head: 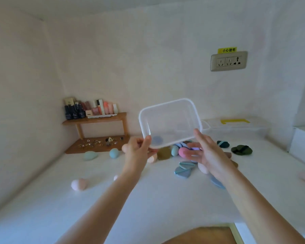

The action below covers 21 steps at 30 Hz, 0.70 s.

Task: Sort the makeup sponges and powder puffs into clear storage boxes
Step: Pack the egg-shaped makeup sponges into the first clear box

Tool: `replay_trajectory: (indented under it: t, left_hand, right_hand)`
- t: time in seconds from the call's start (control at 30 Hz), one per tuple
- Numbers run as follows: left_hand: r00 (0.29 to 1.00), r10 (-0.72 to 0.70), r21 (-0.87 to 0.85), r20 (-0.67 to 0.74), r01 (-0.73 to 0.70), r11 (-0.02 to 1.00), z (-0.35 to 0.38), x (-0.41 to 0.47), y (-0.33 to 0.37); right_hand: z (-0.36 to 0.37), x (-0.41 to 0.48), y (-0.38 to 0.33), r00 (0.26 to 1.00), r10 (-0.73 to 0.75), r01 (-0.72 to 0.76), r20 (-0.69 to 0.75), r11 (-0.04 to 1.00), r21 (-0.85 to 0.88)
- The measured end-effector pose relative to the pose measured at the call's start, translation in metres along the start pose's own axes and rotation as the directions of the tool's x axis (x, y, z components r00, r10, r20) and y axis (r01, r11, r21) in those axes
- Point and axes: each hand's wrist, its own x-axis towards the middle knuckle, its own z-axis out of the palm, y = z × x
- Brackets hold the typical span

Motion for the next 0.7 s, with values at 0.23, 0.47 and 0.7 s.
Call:
replay_trajectory:
  t: [0.23, 0.47, 0.7]
  left_hand:
    - [0.983, 0.064, 0.228, 0.169, -0.102, 0.968, -0.008, -0.097, -0.003]
    - [0.959, 0.279, 0.39, -0.054, -0.237, 0.89, -0.045, -0.111, 0.003]
    - [0.959, 0.255, 0.762, 0.12, -0.254, 0.596, -0.058, -0.107, -0.001]
  right_hand:
    - [0.009, -0.039, 0.007, 0.998, -0.046, 0.037, 0.034, 0.972, 0.233]
    - [0.026, -0.06, 0.023, 0.998, 0.046, -0.052, 0.047, 0.988, 0.144]
    - [0.049, -0.061, 0.05, 0.979, 0.165, -0.17, 0.115, 0.985, 0.028]
